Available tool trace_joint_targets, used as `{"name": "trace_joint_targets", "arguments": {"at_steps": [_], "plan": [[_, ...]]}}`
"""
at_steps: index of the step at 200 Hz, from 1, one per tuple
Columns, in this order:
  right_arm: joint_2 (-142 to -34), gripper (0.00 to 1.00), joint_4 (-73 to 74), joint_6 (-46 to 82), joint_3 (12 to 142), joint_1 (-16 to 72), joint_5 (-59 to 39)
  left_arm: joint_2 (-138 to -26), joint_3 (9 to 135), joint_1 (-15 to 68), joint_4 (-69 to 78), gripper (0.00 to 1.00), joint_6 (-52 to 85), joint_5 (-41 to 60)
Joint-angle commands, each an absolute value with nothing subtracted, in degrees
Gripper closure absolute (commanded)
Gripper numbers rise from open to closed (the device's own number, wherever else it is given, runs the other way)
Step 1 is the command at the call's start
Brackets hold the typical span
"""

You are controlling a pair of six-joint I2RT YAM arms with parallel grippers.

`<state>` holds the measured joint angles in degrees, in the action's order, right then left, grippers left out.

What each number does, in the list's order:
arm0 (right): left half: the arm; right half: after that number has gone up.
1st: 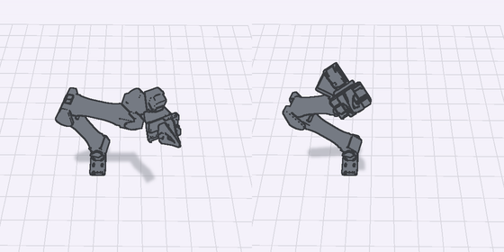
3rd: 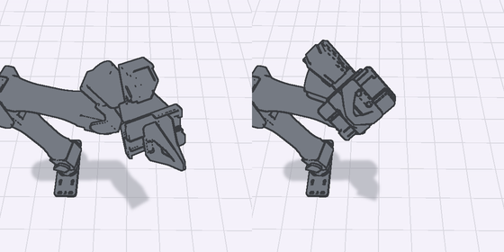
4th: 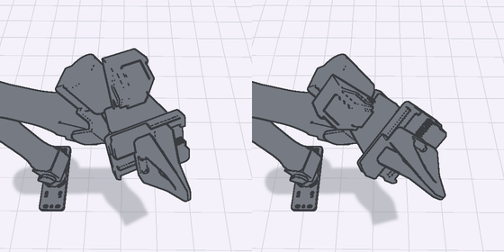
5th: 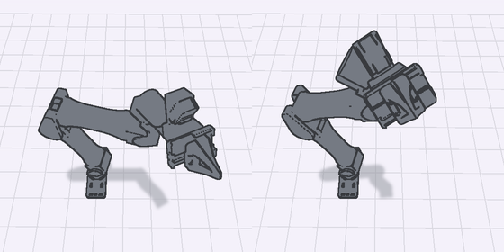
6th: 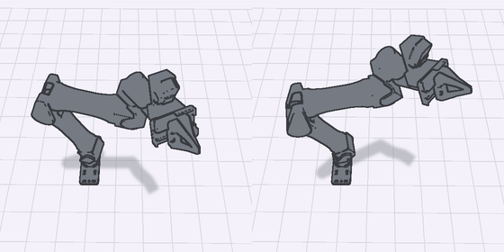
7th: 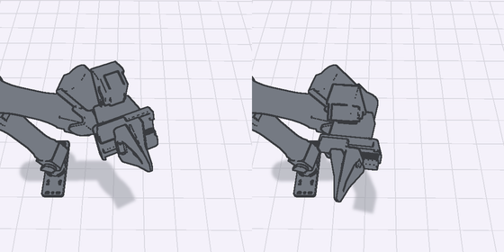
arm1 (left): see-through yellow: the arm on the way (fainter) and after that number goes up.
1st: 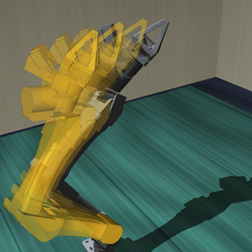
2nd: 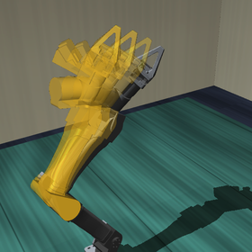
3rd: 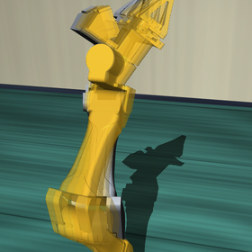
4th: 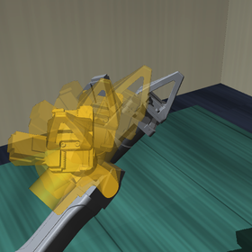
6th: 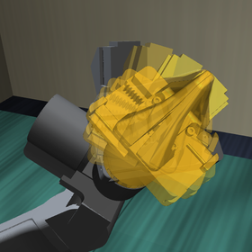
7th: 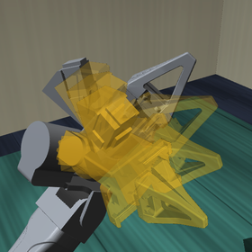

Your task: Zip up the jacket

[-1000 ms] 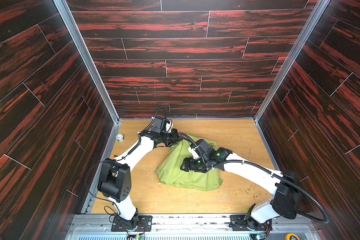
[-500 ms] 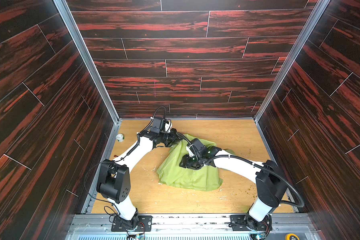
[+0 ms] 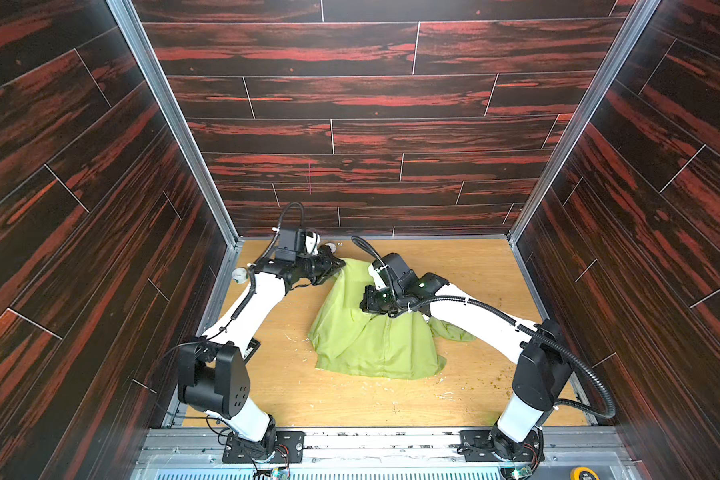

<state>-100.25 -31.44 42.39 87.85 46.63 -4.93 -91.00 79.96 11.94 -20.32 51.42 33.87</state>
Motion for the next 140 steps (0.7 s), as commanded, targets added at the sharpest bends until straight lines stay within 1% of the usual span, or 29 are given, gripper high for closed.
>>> {"name": "trace_joint_targets", "arguments": {"at_steps": [1,6,9,10,14,17,22,24,26,37,47,60,80,108,140], "plan": [[-98.4,0.89,-35.1,37.9,93.7,46.8,-6.9,-86.5,84.6,11.3,-20.7,1.0,50.9,32.3],[-98.6,0.84,-35.0,37.4,94.4,47.0,-7.7,-86.6,85.1,11.3,-20.7,1.0,51.3,32.6],[-98.7,0.78,-35.0,37.2,94.8,47.2,-7.8,-86.6,85.3,11.3,-20.7,1.0,51.6,32.7],[-98.7,0.78,-35.0,37.2,94.8,47.2,-7.8,-86.7,85.4,11.3,-20.7,1.0,51.7,32.8],[-98.9,0.7,-34.8,37.0,95.1,47.6,-8.0,-86.8,85.6,11.3,-20.7,1.0,52.0,33.1],[-98.9,0.67,-34.6,37.0,95.2,47.7,-8.1,-87.0,85.8,11.3,-20.6,1.0,52.3,33.4],[-99.1,0.59,-33.9,37.2,95.2,48.3,-8.2,-87.2,85.9,11.3,-20.5,1.0,52.9,33.6],[-99.1,0.58,-33.7,37.2,95.1,48.3,-8.2,-87.3,85.9,11.3,-20.5,1.0,53.2,33.8],[-99.2,0.54,-33.3,37.3,95.0,48.5,-8.4,-87.4,86.0,11.3,-20.4,1.0,53.5,33.9],[-99.5,0.44,-31.1,37.9,94.5,49.3,-9.1,-87.5,85.5,11.3,-19.8,1.0,54.8,34.4],[-99.9,0.39,-29.1,38.4,93.8,50.1,-9.2,-87.4,85.0,11.3,-19.3,1.0,56.0,34.5],[-100.5,0.35,-26.6,38.8,93.4,50.9,-9.0,-87.1,84.2,11.3,-18.6,1.0,57.5,34.5],[-101.3,0.32,-20.8,40.7,91.7,51.2,-8.7,-86.5,83.0,11.4,-18.0,1.0,60.7,34.7],[-102.4,0.32,-16.3,42.3,91.2,51.2,-6.6,-85.8,82.2,11.3,-17.8,1.0,65.7,35.5],[-103.3,0.32,-14.8,43.0,91.7,51.1,-3.5,-84.7,81.9,11.7,-18.1,1.0,70.8,35.9]]}}
